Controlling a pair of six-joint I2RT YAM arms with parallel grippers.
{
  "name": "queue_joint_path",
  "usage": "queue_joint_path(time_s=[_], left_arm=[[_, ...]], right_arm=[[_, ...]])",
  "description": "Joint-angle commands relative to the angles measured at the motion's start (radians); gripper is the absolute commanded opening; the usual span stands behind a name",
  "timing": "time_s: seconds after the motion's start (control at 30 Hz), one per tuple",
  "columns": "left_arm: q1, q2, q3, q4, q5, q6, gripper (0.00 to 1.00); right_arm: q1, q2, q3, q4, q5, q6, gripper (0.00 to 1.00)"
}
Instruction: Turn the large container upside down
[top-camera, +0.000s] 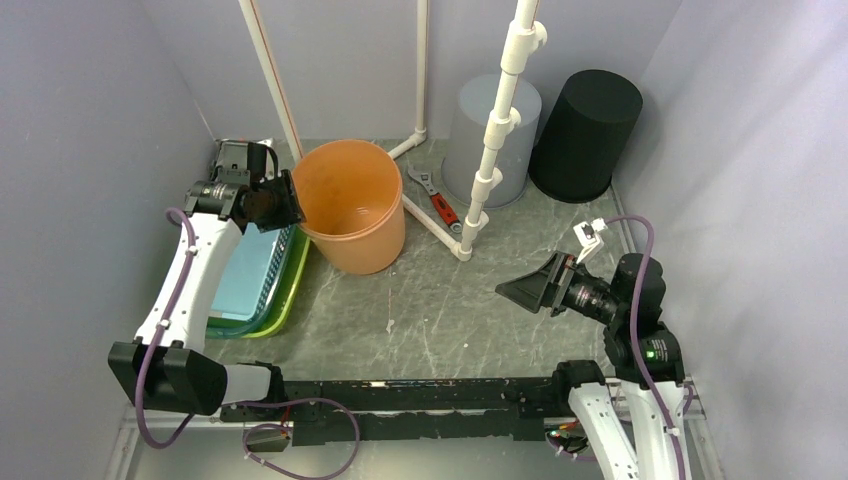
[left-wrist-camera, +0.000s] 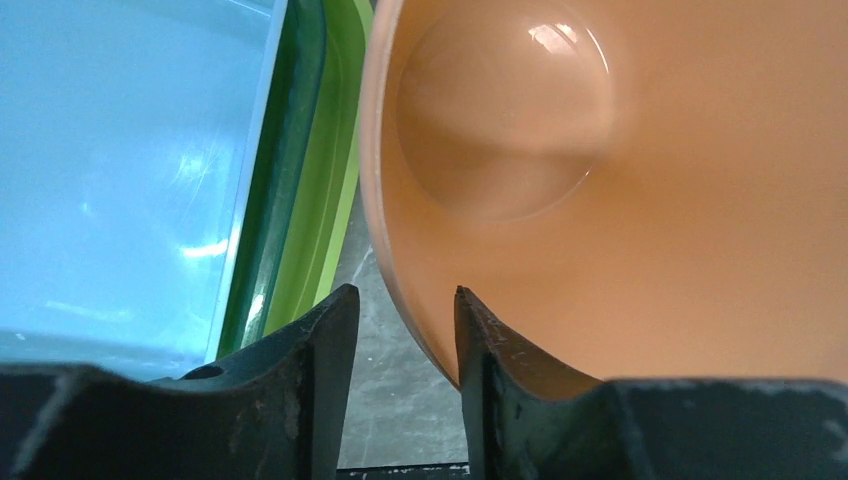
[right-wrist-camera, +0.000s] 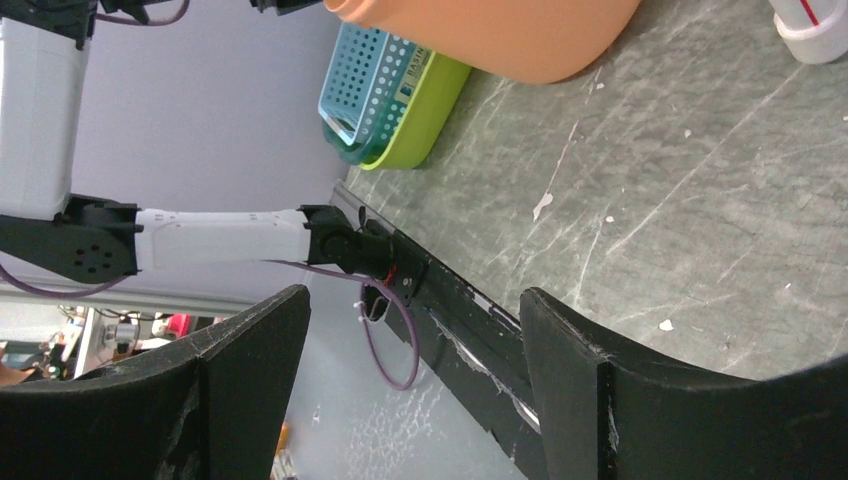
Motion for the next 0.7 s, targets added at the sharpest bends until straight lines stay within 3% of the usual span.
queue_joint_path(time_s=[0.0, 0.17, 0.33, 0.4, 0.53, 0.67], left_arm=[[0.0, -0.041, 0.013, -0.034, 0.032, 0.061, 0.43], [0.001, -0.048, 0.037, -0.072, 0.045, 0.095, 0.35], [0.001, -0.057, 0.05, -0.067, 0.133, 0.119, 0.16], [0.001, -0.05, 0.063, -0.07, 0.171, 0.127, 0.12], [0.001, -0.034, 0.09, -0.089, 0.22, 0.144, 0.12], [0.0, -0.016, 0.107, -0.109, 0.271, 0.167, 0.09]], right_arm=[[-0.001, 0.004, 0.05, 0.019, 0.003, 0.003, 0.8], [-0.001, 0.036, 0.089, -0.004, 0.022, -0.009, 0.8], [0.018, 0.118, 0.151, -0.083, 0.063, -0.069, 0.78], [0.055, 0.138, 0.176, -0.091, 0.098, -0.07, 0.77], [0.192, 0.17, 0.206, -0.089, 0.227, -0.034, 0.74], [0.46, 0.238, 0.204, -0.047, 0.455, 0.036, 0.72]])
